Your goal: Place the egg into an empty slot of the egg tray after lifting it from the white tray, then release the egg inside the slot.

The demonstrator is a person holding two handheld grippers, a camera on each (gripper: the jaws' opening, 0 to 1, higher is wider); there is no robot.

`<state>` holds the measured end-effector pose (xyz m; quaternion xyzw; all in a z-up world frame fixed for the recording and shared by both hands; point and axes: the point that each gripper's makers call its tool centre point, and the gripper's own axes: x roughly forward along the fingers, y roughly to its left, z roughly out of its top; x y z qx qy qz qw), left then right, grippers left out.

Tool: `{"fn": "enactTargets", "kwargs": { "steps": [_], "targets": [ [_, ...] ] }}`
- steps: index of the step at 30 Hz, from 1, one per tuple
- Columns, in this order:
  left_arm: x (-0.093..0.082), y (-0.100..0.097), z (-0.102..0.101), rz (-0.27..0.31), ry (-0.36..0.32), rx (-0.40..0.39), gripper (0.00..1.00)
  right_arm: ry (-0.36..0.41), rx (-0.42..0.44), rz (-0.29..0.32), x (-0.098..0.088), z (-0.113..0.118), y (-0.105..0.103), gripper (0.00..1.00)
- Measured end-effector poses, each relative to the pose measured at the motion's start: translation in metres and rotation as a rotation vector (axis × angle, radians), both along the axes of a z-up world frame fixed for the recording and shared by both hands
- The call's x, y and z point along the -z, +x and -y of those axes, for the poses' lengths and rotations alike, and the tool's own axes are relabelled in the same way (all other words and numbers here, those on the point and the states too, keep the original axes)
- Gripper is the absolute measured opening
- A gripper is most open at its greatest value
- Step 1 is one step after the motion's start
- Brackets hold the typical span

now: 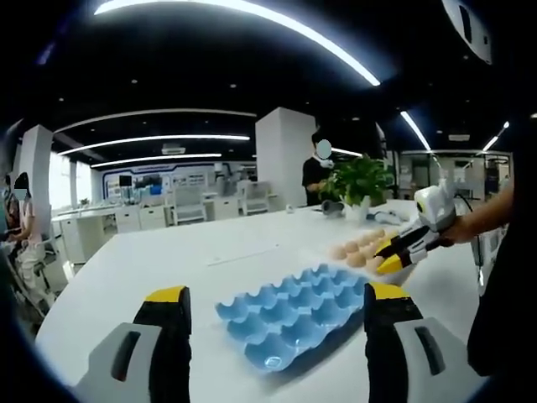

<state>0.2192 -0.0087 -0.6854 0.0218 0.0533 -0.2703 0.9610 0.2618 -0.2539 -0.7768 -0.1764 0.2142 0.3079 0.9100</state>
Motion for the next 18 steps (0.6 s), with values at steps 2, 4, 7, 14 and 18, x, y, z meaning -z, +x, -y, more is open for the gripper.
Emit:
{"fn": "enactTargets", "kwargs": {
  "steps": [2, 4, 7, 14, 18],
  "targets": [
    [0.001, 0.0, -0.002, -0.003, 0.002, -0.008, 0.86, 0.011, 0.018, -0.043, 0.0, 0.0, 0.001, 0.26],
    [0.004, 0.0, -0.002, -0.016, -0.001, -0.011, 0.86, -0.016, -0.004, -0.096, 0.002, 0.001, 0.001, 0.26],
    [0.019, -0.001, -0.003, -0.113, -0.018, -0.04, 0.97, -0.047, 0.001, -0.184, 0.004, 0.001, 0.001, 0.26],
    [0.028, -0.003, 0.002, -0.151, -0.009, -0.048, 0.94, -0.088, -0.011, -0.299, 0.009, 0.002, 0.003, 0.26],
    [0.028, -0.004, 0.006, -0.127, 0.02, -0.05, 0.86, -0.077, -0.016, -0.261, 0.008, 0.003, 0.001, 0.25]
  ]
}}
